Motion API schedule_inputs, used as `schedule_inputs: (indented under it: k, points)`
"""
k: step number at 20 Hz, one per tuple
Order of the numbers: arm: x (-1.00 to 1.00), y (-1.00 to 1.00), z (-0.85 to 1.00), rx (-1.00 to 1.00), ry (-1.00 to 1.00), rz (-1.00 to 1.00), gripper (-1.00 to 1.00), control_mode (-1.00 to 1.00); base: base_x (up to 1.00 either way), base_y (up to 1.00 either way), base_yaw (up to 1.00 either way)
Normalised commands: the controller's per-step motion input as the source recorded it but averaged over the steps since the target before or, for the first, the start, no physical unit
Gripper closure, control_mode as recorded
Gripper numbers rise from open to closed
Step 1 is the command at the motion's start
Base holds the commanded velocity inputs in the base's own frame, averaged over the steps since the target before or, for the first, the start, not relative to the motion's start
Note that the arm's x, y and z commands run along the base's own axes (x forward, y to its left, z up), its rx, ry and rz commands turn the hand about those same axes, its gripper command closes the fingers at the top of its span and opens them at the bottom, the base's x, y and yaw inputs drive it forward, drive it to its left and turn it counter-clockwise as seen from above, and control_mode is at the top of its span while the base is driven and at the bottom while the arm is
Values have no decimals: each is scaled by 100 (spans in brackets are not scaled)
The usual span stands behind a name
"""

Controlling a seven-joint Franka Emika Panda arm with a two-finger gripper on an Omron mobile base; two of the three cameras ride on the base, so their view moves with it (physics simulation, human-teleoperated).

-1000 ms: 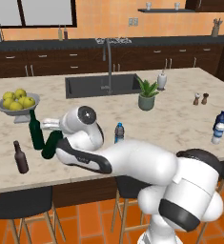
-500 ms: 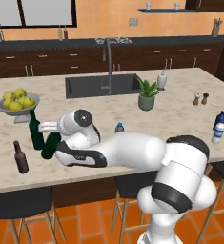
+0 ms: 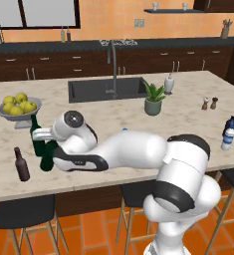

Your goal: Move the plastic bottles in the middle to the plastics group, and the glass bottles in the middle to the glass group.

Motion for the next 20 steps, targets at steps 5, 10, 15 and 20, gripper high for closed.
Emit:
schedule_inputs:
  k: [5,10,15,20]
  points:
    - [0,1,-17,-14,0,0,100,-100,0,0,0]
    - [0,0,-33,-3,-2,0,100,-100,0,0,0]
    - [1,0,-36,0,0,0,100,-100,0,0,0]
    - [10,0,-34,0,-1,0,100,-100,0,0,0]
